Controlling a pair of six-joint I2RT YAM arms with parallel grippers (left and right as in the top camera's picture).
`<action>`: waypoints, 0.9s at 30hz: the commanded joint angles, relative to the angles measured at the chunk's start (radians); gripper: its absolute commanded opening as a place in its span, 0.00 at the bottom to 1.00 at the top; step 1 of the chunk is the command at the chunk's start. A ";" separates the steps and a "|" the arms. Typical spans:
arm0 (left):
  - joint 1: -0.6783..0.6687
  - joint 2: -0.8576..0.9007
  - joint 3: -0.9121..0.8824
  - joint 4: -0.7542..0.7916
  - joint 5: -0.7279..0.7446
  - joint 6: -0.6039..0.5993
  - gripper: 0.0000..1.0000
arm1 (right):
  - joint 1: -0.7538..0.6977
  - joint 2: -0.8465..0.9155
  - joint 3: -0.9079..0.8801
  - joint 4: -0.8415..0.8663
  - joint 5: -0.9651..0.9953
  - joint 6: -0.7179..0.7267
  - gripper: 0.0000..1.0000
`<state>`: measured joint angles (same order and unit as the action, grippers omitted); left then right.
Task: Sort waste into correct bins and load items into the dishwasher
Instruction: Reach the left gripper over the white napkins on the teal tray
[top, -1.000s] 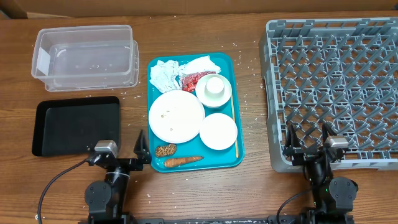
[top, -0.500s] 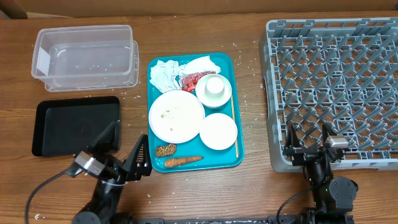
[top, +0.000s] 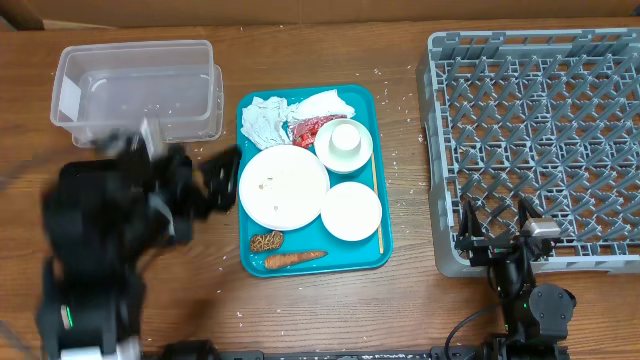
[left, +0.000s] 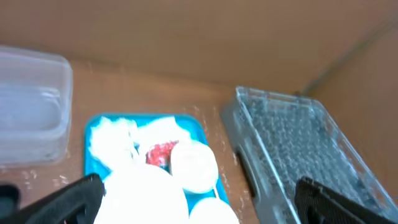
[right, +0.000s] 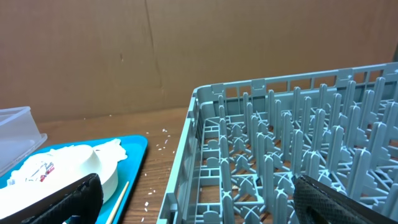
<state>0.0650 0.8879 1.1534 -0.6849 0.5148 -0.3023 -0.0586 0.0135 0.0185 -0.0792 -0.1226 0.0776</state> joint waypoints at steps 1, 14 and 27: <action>0.000 0.221 0.204 -0.100 0.222 0.090 1.00 | -0.005 -0.011 -0.010 0.005 0.010 -0.003 1.00; -0.256 0.779 0.689 -0.505 -0.327 0.082 1.00 | -0.005 -0.011 -0.010 0.005 0.010 -0.003 1.00; -0.331 1.091 0.787 -0.328 -0.574 0.101 1.00 | -0.005 -0.011 -0.010 0.005 0.010 -0.003 1.00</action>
<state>-0.2726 1.9362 1.9121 -1.0481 0.0158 -0.2245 -0.0586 0.0128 0.0185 -0.0792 -0.1226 0.0772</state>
